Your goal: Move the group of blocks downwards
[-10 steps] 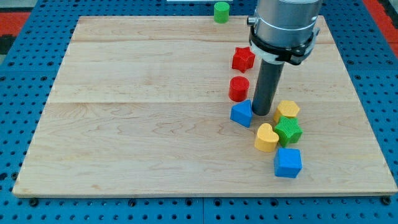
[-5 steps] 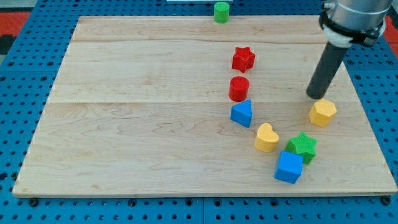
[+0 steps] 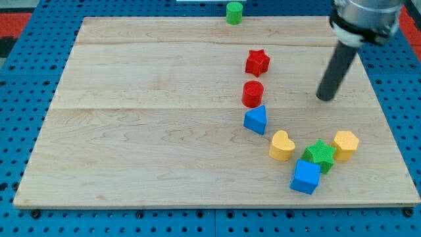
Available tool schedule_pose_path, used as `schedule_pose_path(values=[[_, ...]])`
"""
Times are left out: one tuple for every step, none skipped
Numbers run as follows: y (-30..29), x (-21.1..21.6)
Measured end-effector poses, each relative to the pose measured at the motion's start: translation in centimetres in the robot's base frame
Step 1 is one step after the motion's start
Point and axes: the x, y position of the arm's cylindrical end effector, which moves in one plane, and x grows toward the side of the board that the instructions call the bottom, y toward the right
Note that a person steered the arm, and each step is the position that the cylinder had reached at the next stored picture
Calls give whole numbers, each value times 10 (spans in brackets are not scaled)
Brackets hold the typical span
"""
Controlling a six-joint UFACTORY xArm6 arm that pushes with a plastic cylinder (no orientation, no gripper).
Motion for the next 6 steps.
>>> schedule_pose_path(values=[[-72,-12],[-128,-31],[-141,17],[-132,84],[-131,103],[-158,78]])
